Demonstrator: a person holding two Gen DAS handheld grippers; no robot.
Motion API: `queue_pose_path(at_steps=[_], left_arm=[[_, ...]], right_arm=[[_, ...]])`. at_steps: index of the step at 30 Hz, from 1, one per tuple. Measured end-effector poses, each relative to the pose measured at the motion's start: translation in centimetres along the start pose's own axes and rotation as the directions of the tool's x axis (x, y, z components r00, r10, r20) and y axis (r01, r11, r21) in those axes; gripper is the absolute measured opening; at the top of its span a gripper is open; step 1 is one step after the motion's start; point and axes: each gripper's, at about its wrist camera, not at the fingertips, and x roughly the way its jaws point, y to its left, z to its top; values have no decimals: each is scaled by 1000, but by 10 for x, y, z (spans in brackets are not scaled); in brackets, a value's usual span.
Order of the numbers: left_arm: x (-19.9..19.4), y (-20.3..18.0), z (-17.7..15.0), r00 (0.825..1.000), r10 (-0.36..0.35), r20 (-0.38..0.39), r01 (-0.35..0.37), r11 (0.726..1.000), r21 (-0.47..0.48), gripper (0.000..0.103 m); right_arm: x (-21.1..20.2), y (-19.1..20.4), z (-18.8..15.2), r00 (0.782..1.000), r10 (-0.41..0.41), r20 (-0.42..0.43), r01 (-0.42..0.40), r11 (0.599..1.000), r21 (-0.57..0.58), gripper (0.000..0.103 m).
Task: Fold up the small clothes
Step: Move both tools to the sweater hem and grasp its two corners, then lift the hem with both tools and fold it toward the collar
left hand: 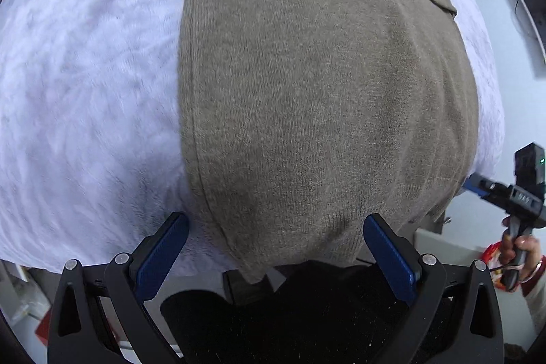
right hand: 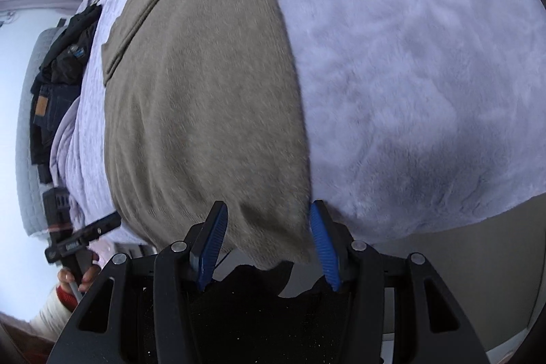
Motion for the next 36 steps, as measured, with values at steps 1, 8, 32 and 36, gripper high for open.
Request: queue_pose_path(at_steps=[1,8,32,36], left_arm=[[1,1,-3,1000,-10,11,10,1000,1,103],[7,5,-12,997,-69,15,69,997,18,103],[10,-19,9,973,-231,7,231,972,-38,19],[-12,-9,22,951,-305,55,309,948,-77,19]], right_arm=[[4,-3,-1,1000,20,-11,-20,1000,-19,54],[29,-11,-5,986,156,-59,-161,983,-88,57],[48,11,-11,847,525,-87,-525,851,21,14],[34,18,-4,786,617,-18,-616,786,52,14]])
